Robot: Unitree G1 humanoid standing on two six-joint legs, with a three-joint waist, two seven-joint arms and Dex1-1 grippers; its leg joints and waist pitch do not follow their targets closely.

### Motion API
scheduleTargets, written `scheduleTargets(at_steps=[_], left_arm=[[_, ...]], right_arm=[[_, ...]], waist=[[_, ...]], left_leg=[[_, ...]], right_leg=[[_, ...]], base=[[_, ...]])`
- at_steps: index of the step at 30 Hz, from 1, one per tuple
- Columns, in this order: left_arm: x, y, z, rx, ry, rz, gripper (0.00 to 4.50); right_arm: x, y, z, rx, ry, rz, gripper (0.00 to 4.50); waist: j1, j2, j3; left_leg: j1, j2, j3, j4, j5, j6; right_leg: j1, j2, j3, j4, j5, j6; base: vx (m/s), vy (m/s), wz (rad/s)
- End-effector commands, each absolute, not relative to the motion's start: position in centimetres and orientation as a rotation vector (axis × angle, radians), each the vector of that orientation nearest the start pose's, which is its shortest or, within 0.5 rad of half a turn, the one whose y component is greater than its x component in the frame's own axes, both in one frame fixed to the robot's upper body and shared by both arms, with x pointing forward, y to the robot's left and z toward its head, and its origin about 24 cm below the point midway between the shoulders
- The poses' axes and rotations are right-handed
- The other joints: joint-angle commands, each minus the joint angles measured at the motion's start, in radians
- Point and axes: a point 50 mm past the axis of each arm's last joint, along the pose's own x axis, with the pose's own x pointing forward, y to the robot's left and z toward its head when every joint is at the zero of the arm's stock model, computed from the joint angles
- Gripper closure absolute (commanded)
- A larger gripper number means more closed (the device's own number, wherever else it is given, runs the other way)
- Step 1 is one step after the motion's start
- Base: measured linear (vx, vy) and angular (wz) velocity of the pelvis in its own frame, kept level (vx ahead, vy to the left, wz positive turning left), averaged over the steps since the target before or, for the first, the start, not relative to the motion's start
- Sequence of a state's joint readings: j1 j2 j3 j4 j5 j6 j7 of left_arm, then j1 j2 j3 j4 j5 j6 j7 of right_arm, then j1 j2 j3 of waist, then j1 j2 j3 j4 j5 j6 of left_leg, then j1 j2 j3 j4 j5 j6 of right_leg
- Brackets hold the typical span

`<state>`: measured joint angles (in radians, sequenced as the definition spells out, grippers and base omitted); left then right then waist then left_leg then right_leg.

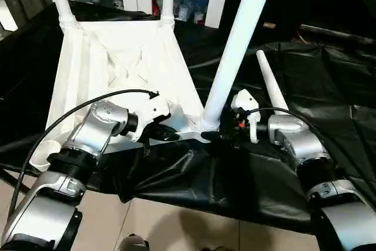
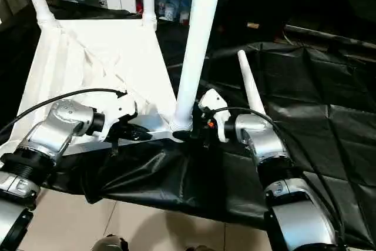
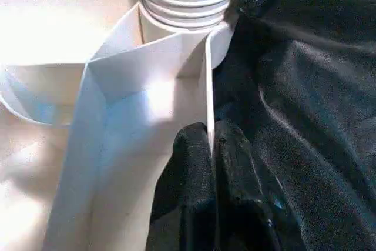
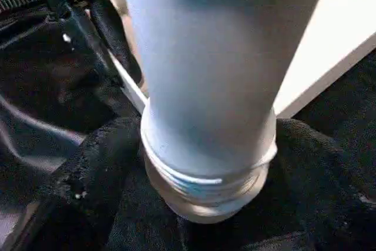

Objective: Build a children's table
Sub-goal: Rotate leg to tighten

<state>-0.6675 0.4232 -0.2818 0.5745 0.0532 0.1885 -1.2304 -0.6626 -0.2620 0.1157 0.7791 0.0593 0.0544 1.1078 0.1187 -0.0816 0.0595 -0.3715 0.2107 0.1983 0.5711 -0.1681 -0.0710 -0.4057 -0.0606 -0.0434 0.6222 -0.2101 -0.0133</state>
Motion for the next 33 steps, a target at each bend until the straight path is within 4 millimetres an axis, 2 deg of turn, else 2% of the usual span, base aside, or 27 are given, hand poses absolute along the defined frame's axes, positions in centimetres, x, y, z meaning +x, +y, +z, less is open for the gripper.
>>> scheduleTargets(at_steps=[1,4,8,9,10,11,13,14,15,16,17,18,19,20,21,23,24,25,27,28,29,32,33], left_arm=[[32.8,13.7,8.1,0.448,0.433,-1.339,4.50],[32.7,13.7,8.2,0.443,0.433,-1.340,4.50],[32.7,13.7,8.2,0.444,0.436,-1.342,4.50],[32.7,13.7,8.1,0.445,0.438,-1.343,4.50],[32.7,13.7,8.1,0.445,0.438,-1.343,4.50],[32.6,13.6,8.0,0.443,0.440,-1.347,4.50],[32.6,13.6,8.0,0.442,0.441,-1.349,4.50],[32.6,13.4,7.9,0.432,0.442,-1.346,4.50],[32.6,13.4,7.9,0.432,0.442,-1.346,4.50],[32.7,13.3,7.9,0.424,0.443,-1.340,4.50],[33.4,12.8,7.5,0.399,0.446,-1.250,4.50],[33.5,12.7,7.5,0.396,0.446,-1.234,4.50],[34.3,12.2,7.2,0.388,0.447,-1.133,4.50],[34.4,12.1,7.1,0.386,0.447,-1.115,4.50],[34.9,11.7,6.9,0.378,0.448,-1.046,4.50],[35.9,10.4,6.5,0.325,0.459,-0.907,4.50],[35.9,10.4,6.5,0.325,0.459,-0.907,4.50],[36.1,9.8,6.5,0.314,0.458,-0.877,4.50],[36.3,8.3,6.3,0.312,0.453,-0.841,4.50],[36.3,8.3,6.3,0.312,0.453,-0.841,4.50],[36.3,7.6,6.3,0.316,0.450,-0.831,4.50],[35.9,5.1,6.5,0.303,0.427,-0.880,4.50],[35.9,4.9,6.5,0.306,0.423,-0.889,4.50]], right_arm=[[33.9,-12.8,6.1,-0.159,0.300,1.163,0.95],[33.9,-12.6,6.2,-0.153,0.291,1.168,1.22],[33.8,-12.7,6.2,-0.149,0.285,1.173,1.56],[33.8,-12.7,6.2,-0.148,0.286,1.174,1.62],[33.8,-12.7,6.2,-0.148,0.286,1.174,1.64],[33.6,-12.8,6.0,-0.143,0.290,1.172,1.66],[33.5,-12.8,5.9,-0.137,0.293,1.168,1.68],[33.4,-12.8,5.7,-0.117,0.297,1.153,1.71],[33.4,-12.8,5.7,-0.117,0.297,1.153,1.71],[33.4,-12.9,5.5,-0.097,0.302,1.136,1.71],[33.4,-12.7,4.3,-0.059,0.330,1.023,1.73],[33.4,-12.7,4.1,-0.056,0.336,1.005,1.73],[33.5,-12.5,3.0,-0.027,0.378,0.882,1.73],[33.6,-12.5,2.8,-0.020,0.384,0.859,1.73],[33.7,-12.3,2.1,0.007,0.407,0.775,1.73],[34.0,-11.6,0.9,0.099,0.461,0.563,1.73],[34.0,-11.6,0.9,0.099,0.461,0.563,1.73],[34.1,-11.1,0.6,0.131,0.478,0.507,1.73],[34.3,-9.9,0.4,0.189,0.494,0.424,1.73],[34.3,-9.9,0.4,0.189,0.494,0.424,1.73],[34.4,-9.3,0.4,0.216,0.498,0.390,1.73],[34.9,-7.5,1.1,0.241,0.460,0.363,1.73],[34.9,-7.3,1.2,0.248,0.454,0.366,1.18]], waist=[[0.002,0.003,-0.071],[0.003,0.008,-0.071],[0.002,0.007,-0.071],[0.003,0.013,-0.072],[0.002,0.011,-0.072],[0.002,0.018,-0.073],[0.002,0.014,-0.074],[0.002,0.020,-0.074],[0.002,0.016,-0.074],[0.002,0.020,-0.074],[-0.001,0.021,-0.074],[-0.002,0.020,-0.072],[-0.006,0.017,-0.071],[-0.008,0.018,-0.067],[-0.010,0.018,-0.066],[-0.014,0.017,-0.061],[-0.013,0.019,-0.061],[-0.012,0.018,-0.062],[-0.013,0.023,-0.059],[-0.013,0.022,-0.058],[-0.012,0.022,-0.060],[-0.018,0.033,-0.061],[-0.018,0.029,-0.063]], left_leg=[[0.020,0.030,-0.007,-0.048,-0.063,0.058],[0.021,0.031,-0.007,-0.048,-0.069,0.054],[0.020,0.029,-0.007,-0.047,-0.080,0.045],[0.021,0.029,-0.008,-0.046,-0.079,0.043],[0.021,0.029,-0.007,-0.046,-0.080,0.043],[0.022,0.029,-0.008,-0.045,-0.081,0.040],[0.021,0.028,-0.008,-0.045,-0.081,0.039],[0.021,0.028,-0.009,-0.044,-0.081,0.037],[0.022,0.028,-0.008,-0.044,-0.079,0.038],[0.023,0.028,-0.008,-0.044,-0.081,0.037],[0.022,0.028,-0.007,-0.044,-0.088,0.033],[0.023,0.028,-0.009,-0.046,-0.096,0.028],[0.022,0.025,-0.011,-0.048,-0.115,0.016],[0.025,0.025,-0.010,-0.051,-0.133,0.006],[0.027,0.025,-0.013,-0.054,-0.168,-0.017],[0.031,0.023,-0.013,-0.057,-0.221,-0.041],[0.035,0.024,-0.015,-0.057,-0.236,-0.045],[0.034,0.025,-0.016,-0.058,-0.245,-0.043],[0.037,0.024,-0.017,-0.060,-0.270,-0.043],[0.040,0.024,-0.018,-0.061,-0.288,-0.047],[0.040,0.025,-0.019,-0.061,-0.290,-0.047],[0.036,0.026,-0.022,-0.065,-0.302,-0.058],[0.035,0.025,-0.022,-0.066,-0.295,-0.056]], right_leg=[[0.055,-0.077,0.040,-0.042,0.091,-0.263],[0.054,-0.077,0.040,-0.042,0.087,-0.264],[0.056,-0.076,0.040,-0.042,0.085,-0.262],[0.056,-0.076,0.040,-0.040,0.090,-0.263],[0.055,-0.075,0.040,-0.041,0.092,-0.264],[0.055,-0.075,0.040,-0.039,0.102,-0.267],[0.057,-0.073,0.039,-0.039,0.114,-0.270],[0.057,-0.074,0.040,-0.037,0.118,-0.271],[0.058,-0.072,0.040,-0.037,0.127,-0.271],[0.057,-0.072,0.040,-0.039,0.130,-0.272],[0.055,-0.073,0.042,-0.038,0.127,-0.273],[0.054,-0.075,0.042,-0.041,0.111,-0.272],[0.056,-0.075,0.042,-0.046,0.063,-0.264],[0.052,-0.075,0.043,-0.052,0.024,-0.258],[0.053,-0.080,0.044,-0.059,-0.053,-0.246],[0.047,-0.081,0.047,-0.073,-0.174,-0.219],[0.045,-0.083,0.046,-0.077,-0.205,-0.212],[0.045,-0.083,0.047,-0.080,-0.231,-0.198],[0.039,-0.083,0.047,-0.088,-0.272,-0.179],[0.036,-0.082,0.047,-0.091,-0.297,-0.170],[0.038,-0.083,0.046,-0.091,-0.298,-0.167],[0.037,-0.082,0.046,-0.090,-0.280,-0.160],[0.040,-0.080,0.044,-0.089,-0.257,-0.158]], base=[[0.000,0.000,0.00],[0.000,0.000,0.00],[0.000,0.000,0.00],[0.000,0.000,0.00],[0.000,0.000,0.00],[0.000,0.000,0.00],[0.000,0.000,0.00],[0.000,0.000,0.00],[0.000,0.000,0.00],[0.000,0.000,0.00],[0.000,0.000,0.00],[0.000,0.000,0.00],[0.000,0.000,0.00],[0.000,0.000,0.00],[0.000,0.000,0.00],[0.000,0.000,0.00],[0.000,0.000,0.00],[0.000,0.000,0.00],[0.000,0.000,0.00],[0.000,0.000,0.00],[0.000,0.000,0.00],[0.000,0.000,0.00],[0.000,0.000,0.00]])
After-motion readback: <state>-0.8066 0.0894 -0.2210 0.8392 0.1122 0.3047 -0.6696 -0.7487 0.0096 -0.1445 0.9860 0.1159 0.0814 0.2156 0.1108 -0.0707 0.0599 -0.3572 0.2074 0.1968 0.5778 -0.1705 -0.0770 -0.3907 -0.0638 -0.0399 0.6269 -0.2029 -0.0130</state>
